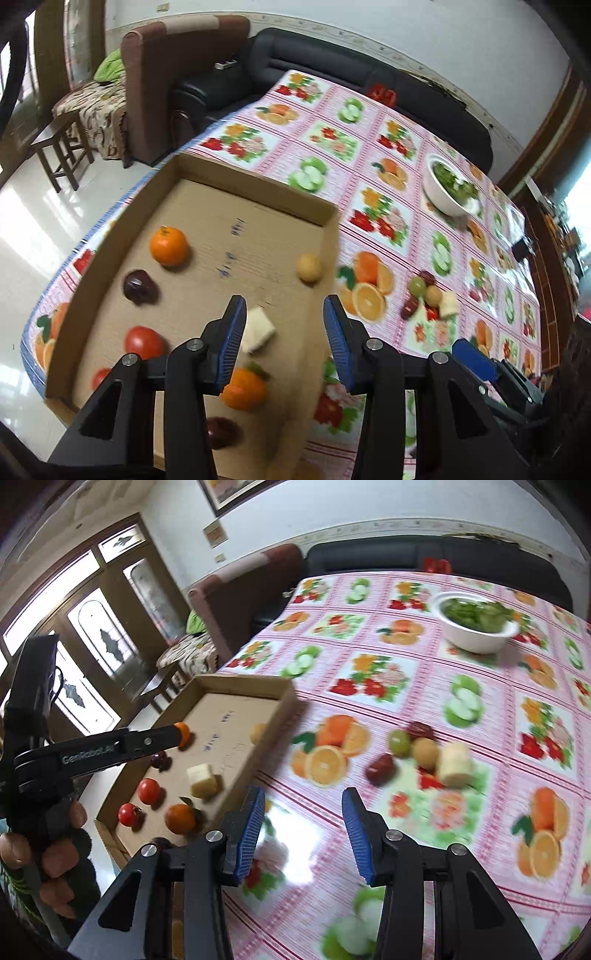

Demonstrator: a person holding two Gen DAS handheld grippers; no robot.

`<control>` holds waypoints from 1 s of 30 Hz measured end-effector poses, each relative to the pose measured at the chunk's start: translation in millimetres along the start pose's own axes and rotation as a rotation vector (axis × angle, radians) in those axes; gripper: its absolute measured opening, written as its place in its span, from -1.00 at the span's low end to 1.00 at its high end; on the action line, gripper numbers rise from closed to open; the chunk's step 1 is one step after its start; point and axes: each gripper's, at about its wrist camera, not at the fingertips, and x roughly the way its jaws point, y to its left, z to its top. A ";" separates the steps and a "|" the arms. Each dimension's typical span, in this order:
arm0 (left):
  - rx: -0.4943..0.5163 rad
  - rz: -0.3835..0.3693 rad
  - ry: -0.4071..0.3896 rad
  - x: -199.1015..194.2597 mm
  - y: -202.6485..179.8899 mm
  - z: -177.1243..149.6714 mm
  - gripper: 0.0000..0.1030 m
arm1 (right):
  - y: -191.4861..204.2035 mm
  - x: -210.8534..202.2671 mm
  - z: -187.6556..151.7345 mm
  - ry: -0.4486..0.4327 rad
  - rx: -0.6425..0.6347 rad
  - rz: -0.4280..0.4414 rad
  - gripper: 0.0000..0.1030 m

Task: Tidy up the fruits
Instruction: 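Move left tool toward dark red date while right tool reaches pale yellow cylinder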

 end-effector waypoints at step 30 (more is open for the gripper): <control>0.236 0.005 0.037 25.3 -106.7 -44.7 -0.19 | -105.0 -29.3 -32.6 -0.028 0.157 -0.156 -0.11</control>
